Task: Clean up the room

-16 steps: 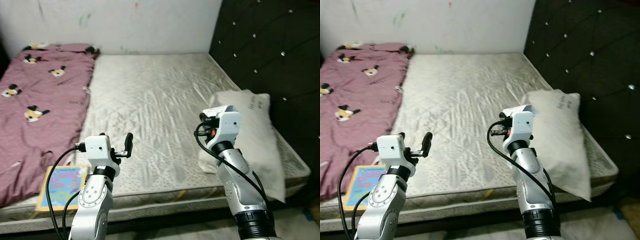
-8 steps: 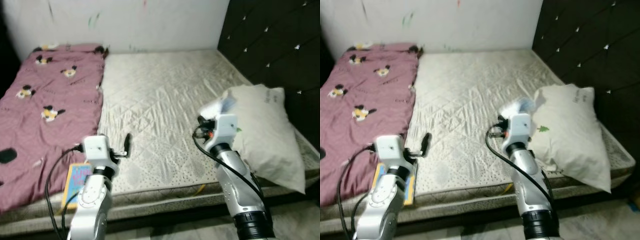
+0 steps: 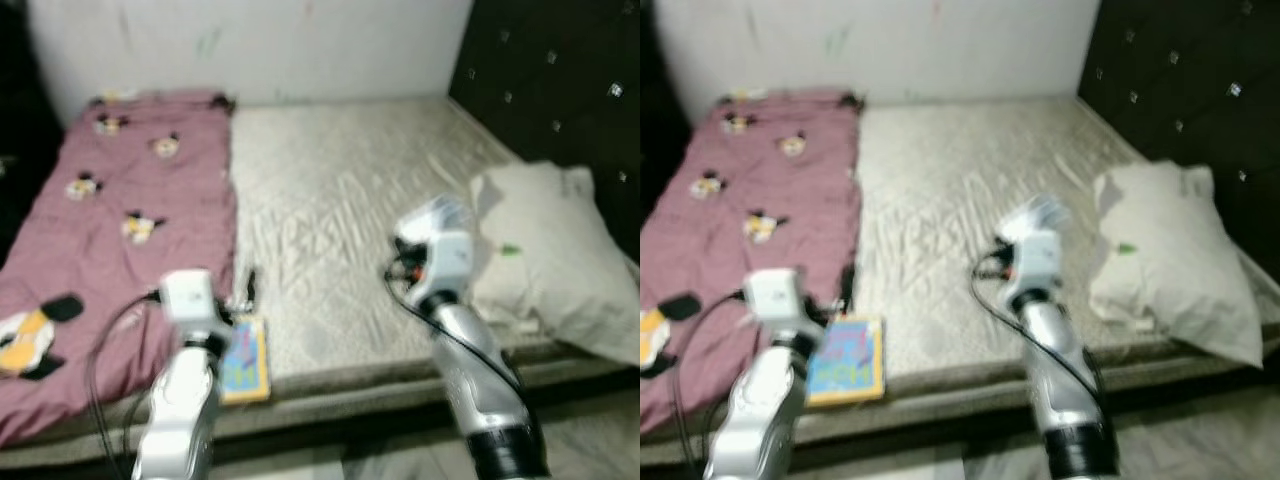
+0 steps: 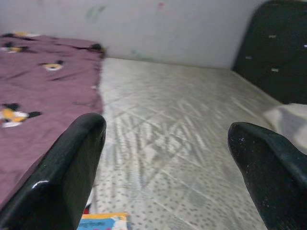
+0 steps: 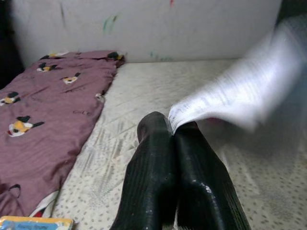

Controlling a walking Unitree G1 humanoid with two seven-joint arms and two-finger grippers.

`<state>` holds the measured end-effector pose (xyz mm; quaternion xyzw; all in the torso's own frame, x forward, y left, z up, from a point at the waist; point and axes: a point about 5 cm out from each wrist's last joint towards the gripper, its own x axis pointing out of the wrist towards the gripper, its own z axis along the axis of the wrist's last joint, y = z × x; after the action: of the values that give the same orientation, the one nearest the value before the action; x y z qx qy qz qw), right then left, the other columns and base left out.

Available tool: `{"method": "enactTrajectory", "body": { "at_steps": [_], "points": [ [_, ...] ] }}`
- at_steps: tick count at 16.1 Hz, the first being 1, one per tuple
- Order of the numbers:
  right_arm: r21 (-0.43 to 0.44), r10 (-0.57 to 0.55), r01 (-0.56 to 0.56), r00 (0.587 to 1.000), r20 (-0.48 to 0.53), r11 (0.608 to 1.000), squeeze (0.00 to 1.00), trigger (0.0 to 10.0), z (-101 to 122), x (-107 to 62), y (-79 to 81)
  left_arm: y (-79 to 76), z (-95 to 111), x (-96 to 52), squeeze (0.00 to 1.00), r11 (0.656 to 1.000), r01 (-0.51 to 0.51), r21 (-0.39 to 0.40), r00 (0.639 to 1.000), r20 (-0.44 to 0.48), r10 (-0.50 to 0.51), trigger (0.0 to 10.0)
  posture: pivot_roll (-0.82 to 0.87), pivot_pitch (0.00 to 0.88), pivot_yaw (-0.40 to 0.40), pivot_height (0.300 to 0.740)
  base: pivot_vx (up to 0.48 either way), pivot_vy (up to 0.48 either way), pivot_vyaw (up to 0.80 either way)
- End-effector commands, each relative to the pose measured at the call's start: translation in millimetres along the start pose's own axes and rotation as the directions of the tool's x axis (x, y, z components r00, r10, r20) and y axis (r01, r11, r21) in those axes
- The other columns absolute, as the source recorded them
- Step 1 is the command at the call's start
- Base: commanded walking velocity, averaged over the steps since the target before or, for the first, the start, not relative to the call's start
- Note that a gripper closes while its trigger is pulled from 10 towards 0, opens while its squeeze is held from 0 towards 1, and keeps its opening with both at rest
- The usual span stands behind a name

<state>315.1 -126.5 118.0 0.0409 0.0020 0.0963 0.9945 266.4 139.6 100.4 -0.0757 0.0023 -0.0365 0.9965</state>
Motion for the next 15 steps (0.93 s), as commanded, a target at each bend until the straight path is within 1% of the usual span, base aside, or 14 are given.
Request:
{"method": "enactTrajectory", "body": {
  "at_steps": [1,2,15],
  "points": [
    [-0.009,0.025,-0.024,0.999,0.031,1.0,0.0,10.0,7.7,3.4,7.3,3.3,5.7,-0.8,0.0,1.0,0.006,0.014,1.0,0.022,-0.007,10.0,-0.02,0.0,-0.013,0.74,0.0,0.0,0.0],
    [-0.01,0.024,-0.024,0.999,0.031,1.0,0.0,10.0,7.7,3.2,7.6,1.9,6.5,-1.4,0.0,1.0,0.023,0.007,0.999,0.029,-0.023,10.0,-0.02,0.0,-0.013,0.74,0.247,0.0,0.0],
    [-0.008,0.016,-0.016,1.0,0.022,1.0,0.0,10.0,4.7,2.5,5.1,1.4,4.7,-2.4,0.0,1.0,0.021,0.019,1.0,0.02,-0.021,10.0,-0.02,0.0,-0.014,0.74,0.355,0.0,0.0]
  ]
}}
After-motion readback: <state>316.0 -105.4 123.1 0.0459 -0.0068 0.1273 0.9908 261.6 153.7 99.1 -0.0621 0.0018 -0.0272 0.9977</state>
